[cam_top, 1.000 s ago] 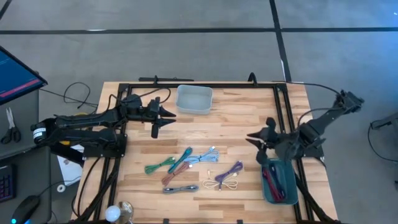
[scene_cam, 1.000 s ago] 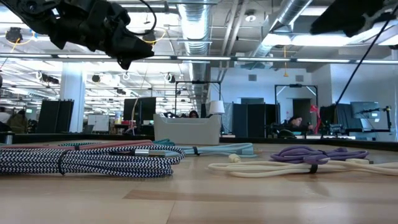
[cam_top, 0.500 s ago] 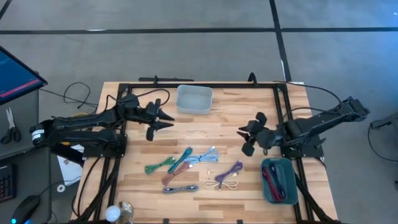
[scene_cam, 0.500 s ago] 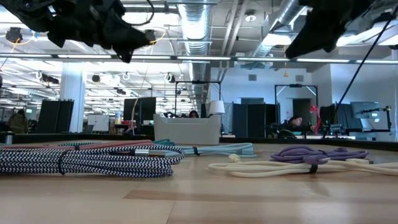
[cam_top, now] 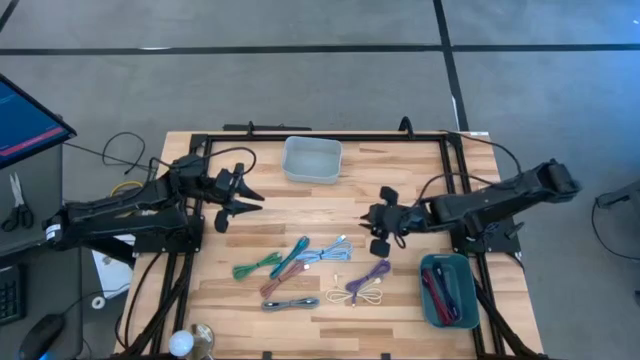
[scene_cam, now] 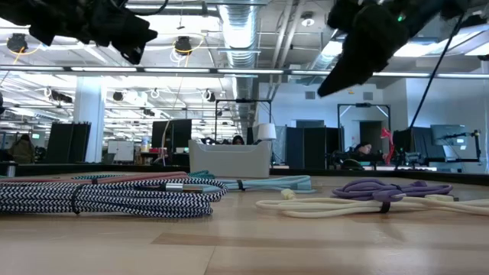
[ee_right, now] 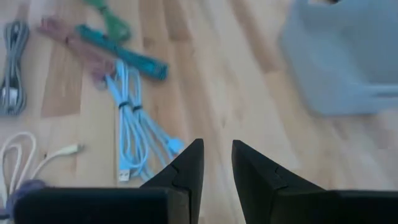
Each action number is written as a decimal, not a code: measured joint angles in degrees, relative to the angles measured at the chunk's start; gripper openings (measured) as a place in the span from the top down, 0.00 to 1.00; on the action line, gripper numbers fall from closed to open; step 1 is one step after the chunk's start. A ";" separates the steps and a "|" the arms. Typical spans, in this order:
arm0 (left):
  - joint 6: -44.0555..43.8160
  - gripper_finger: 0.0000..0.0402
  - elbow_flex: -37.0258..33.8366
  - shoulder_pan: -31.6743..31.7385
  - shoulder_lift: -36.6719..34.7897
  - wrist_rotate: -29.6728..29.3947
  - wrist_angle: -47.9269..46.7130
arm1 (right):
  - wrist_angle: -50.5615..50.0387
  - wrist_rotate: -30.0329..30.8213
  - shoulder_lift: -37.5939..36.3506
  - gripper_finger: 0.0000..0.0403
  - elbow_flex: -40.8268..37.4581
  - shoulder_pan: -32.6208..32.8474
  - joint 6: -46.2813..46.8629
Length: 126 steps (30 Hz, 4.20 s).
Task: Pick & Place USB Port
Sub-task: Put the bottom light blue charger cable into the gray bin
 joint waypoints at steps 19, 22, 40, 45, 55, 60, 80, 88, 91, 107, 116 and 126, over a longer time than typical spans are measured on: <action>-0.48 0.73 0.00 0.00 0.11 -0.05 -0.06 | 10.10 -15.50 16.23 0.81 0.02 -1.91 6.68; -0.48 0.73 0.00 0.00 0.11 -0.07 -0.04 | 11.36 -15.48 17.95 0.81 0.02 -1.91 8.11; -0.52 0.73 0.00 0.00 0.11 -0.07 -0.02 | 14.90 -16.84 21.16 0.81 0.02 -1.24 12.48; -0.52 0.73 0.00 0.00 0.11 -0.07 -0.02 | 17.08 -17.05 21.16 0.81 0.02 -1.24 13.07; -0.52 0.73 0.00 0.00 0.14 -0.07 -0.02 | 17.72 -18.24 21.16 0.81 0.02 -1.24 15.50; -0.52 0.73 0.00 0.00 0.14 -0.07 -0.02 | 17.85 -17.82 22.84 0.81 -0.07 -1.26 15.52; -0.54 0.73 0.02 0.00 0.14 -0.09 -0.02 | 21.57 -18.28 27.50 0.98 0.02 -1.07 14.08; -0.54 0.73 0.02 0.00 0.14 -0.07 -0.02 | 22.19 -19.88 23.46 1.00 -0.01 -0.91 11.83; -0.54 0.73 0.04 0.02 0.14 -0.09 -0.02 | 22.02 -19.85 20.11 1.00 0.00 -0.91 10.15; -0.54 0.73 0.04 0.02 0.14 -0.09 -0.02 | 14.48 -10.50 6.04 1.00 0.60 -4.76 3.55; -0.54 0.73 0.04 0.02 0.14 -0.09 -0.02 | 5.68 -6.54 4.90 1.00 9.78 -3.82 -4.29; -0.54 0.73 0.04 0.01 0.11 -0.07 -0.02 | 3.54 -2.81 7.11 1.00 12.59 -7.55 -7.79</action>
